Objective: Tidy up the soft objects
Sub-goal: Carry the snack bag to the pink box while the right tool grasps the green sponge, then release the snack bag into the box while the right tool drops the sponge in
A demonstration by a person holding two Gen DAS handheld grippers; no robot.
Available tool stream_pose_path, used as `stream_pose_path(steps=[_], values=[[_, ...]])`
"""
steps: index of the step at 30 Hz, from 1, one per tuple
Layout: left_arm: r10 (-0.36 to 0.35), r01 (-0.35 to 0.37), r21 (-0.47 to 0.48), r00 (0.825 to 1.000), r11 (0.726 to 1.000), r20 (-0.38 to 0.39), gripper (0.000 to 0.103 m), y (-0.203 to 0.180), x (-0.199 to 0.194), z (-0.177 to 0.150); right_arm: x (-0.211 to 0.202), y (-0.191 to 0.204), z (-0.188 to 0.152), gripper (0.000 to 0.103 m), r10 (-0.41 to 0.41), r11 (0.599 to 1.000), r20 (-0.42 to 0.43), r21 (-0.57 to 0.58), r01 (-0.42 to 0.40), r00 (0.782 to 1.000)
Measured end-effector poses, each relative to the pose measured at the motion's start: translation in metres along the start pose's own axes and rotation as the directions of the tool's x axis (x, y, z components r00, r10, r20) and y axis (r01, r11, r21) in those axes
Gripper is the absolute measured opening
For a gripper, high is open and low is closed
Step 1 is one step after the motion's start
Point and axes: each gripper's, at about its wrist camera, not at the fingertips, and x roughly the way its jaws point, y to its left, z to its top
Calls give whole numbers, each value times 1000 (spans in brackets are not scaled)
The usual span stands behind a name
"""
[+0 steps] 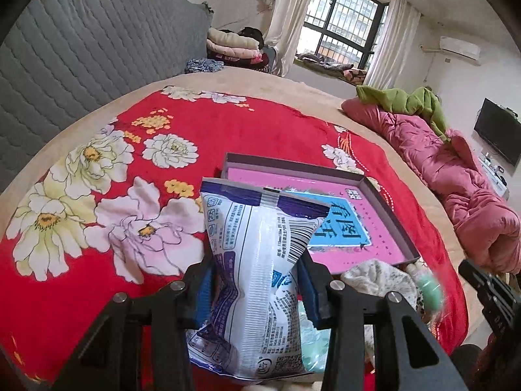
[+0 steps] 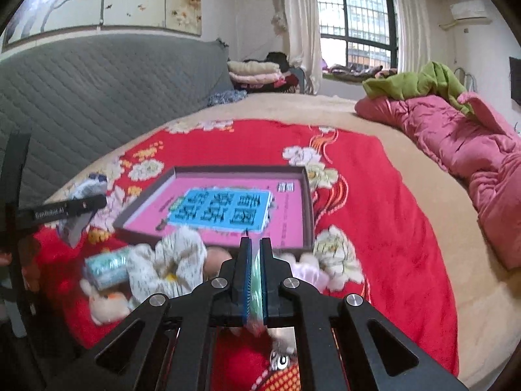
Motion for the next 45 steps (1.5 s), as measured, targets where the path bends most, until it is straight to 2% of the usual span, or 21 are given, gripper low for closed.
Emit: stream_pose_path(steps=[5,7,11,15,17,19,21,23,35,38,41,45], values=[[-1,1,-1,1000,1000,-11,45,-7,10,5,11,-2,14,4,-11,1000,28,0,11,1000],[-5,5,3,1000,1000,-12,45,-10,13,6,15,-5,16,4,-23,1000,23,5,23,999],[-11,12,20,1000,1000,-8,45,-13,14,4,10,-8,5,6,19,1000,-19,-2,-19,1000],[-24,24,10,1000,1000,-14,45,-12,16,4,8,-4,-13,16,43,999,-83,-16,-44,996],[-25,26,12,1000,1000,-13,45,-11,15,3,8,2,-16,25,32,999,-100,-36,-36,995],[-27,27,11,1000,1000,-13,45,-10,15,3,7,7,-18,29,26,998,-101,-49,-32,995],[-29,29,10,1000,1000,-12,45,-10,14,3,11,9,-21,40,-2,998,-116,-69,-6,993],[-29,29,14,1000,999,-12,45,-10,14,2,16,9,-24,44,-22,997,-144,-71,12,989],[-23,24,22,999,999,-25,45,-18,22,8,49,4,-39,44,-10,998,-242,-55,-4,970],[-14,15,17,999,1000,-41,45,-21,32,12,54,6,-39,44,-11,998,-240,-69,-6,971],[-17,17,-1,998,1000,-53,45,-21,41,17,53,5,-38,39,2,998,-233,-60,-16,972],[-24,23,-15,998,1000,-51,45,-24,49,24,40,0,-28,38,8,999,-187,-34,-14,982]])
